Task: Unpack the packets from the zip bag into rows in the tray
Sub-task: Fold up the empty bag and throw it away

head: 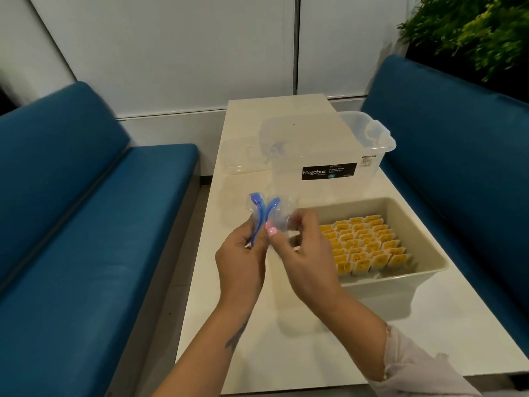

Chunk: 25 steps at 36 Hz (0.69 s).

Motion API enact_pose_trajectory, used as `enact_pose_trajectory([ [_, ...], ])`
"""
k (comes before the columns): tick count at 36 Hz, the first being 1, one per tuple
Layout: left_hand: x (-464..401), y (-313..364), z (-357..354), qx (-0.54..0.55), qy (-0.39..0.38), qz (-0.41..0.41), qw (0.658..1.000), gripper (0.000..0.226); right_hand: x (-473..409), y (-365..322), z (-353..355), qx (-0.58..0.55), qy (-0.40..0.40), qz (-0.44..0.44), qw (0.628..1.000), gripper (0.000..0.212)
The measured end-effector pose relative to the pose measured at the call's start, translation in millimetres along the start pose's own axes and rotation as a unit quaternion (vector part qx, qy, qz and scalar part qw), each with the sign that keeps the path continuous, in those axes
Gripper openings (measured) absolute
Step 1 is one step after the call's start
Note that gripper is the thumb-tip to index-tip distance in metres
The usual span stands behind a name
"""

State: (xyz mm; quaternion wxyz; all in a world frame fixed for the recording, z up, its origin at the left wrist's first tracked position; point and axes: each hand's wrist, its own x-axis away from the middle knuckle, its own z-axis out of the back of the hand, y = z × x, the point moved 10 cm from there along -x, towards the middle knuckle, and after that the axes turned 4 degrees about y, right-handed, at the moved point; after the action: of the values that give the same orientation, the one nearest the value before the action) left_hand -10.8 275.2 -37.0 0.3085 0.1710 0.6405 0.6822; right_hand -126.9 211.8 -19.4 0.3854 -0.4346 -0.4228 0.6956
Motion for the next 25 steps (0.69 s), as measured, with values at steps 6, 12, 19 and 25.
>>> enact_pose_trajectory([
  [6, 7.3, 3.0, -18.3, -0.002, -0.115, -0.014, 0.993, 0.045, 13.8, 7.4, -1.4, -0.139, -0.044, -0.016, 0.989, 0.03],
  [12, 16.1, 1.2, -40.4, -0.083, -0.193, -0.04, 0.977, 0.01, 12.8, 31.0, 35.2, -0.134, -0.028, -0.077, 0.988, 0.014],
  [19, 40.1, 11.7, -87.7, -0.183, -0.263, -0.156, 0.934, 0.025, 14.9, 33.6, 101.5, 0.077, -0.05, -0.013, 0.996, 0.091],
  [25, 70.5, 19.7, -132.4, -0.191, -0.312, -0.2, 0.909, 0.031, 29.5, 50.3, 140.0, 0.066, -0.079, -0.034, 0.994, 0.055],
])
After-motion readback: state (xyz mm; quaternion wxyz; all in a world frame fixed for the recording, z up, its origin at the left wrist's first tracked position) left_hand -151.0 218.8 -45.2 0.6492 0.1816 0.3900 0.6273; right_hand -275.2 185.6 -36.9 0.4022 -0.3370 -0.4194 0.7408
